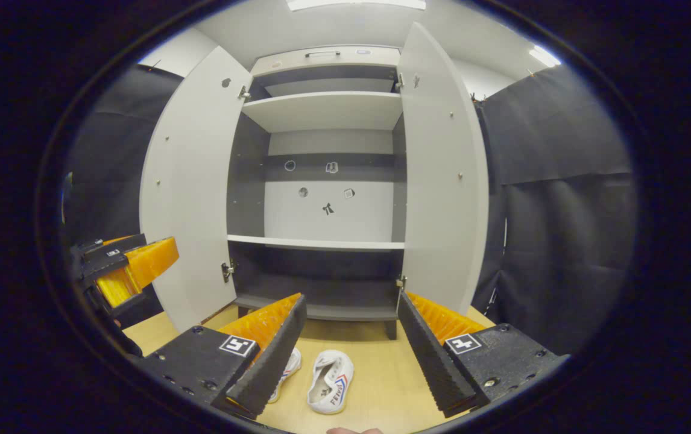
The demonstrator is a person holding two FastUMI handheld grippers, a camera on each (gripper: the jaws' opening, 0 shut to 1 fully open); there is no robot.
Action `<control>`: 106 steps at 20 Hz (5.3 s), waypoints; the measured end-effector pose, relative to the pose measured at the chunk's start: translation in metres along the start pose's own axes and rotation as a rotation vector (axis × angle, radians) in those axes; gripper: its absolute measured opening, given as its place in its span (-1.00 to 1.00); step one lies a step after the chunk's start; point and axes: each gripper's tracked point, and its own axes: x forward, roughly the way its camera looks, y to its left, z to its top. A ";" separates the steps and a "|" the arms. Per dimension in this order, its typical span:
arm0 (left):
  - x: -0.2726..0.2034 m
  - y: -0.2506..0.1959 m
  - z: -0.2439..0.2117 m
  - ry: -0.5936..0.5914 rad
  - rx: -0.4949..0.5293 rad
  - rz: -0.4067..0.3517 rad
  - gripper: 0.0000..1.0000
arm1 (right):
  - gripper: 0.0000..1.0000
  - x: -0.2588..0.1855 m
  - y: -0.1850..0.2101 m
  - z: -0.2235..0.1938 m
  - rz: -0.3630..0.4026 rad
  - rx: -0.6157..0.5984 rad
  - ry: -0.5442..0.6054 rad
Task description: Grab one shoe with the right hand and put it into the shoe cabinet, grab the other shoe with the left hand and put it into the shoe cabinet; then close the right door with the right hand and the left door with the left hand.
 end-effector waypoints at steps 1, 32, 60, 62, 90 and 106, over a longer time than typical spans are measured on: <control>0.001 0.003 -0.001 0.001 0.000 0.004 0.90 | 0.99 0.008 0.005 -0.012 0.015 0.001 0.025; 0.007 0.062 -0.046 0.114 -0.018 0.103 0.91 | -0.13 0.122 0.062 -0.283 0.096 0.032 0.617; 0.021 0.026 -0.052 0.102 -0.036 0.015 0.90 | -0.94 0.082 0.016 -0.057 0.079 -0.073 0.164; 0.022 0.021 -0.050 0.091 -0.026 0.005 0.90 | -0.94 0.087 0.019 -0.019 0.089 -0.072 0.121; 0.024 0.049 -0.072 0.133 0.015 0.056 0.91 | -0.94 0.391 0.008 0.102 0.021 -0.241 0.497; 0.024 0.048 -0.070 0.120 0.017 0.052 0.91 | 0.07 0.376 0.019 0.110 0.005 -0.243 0.516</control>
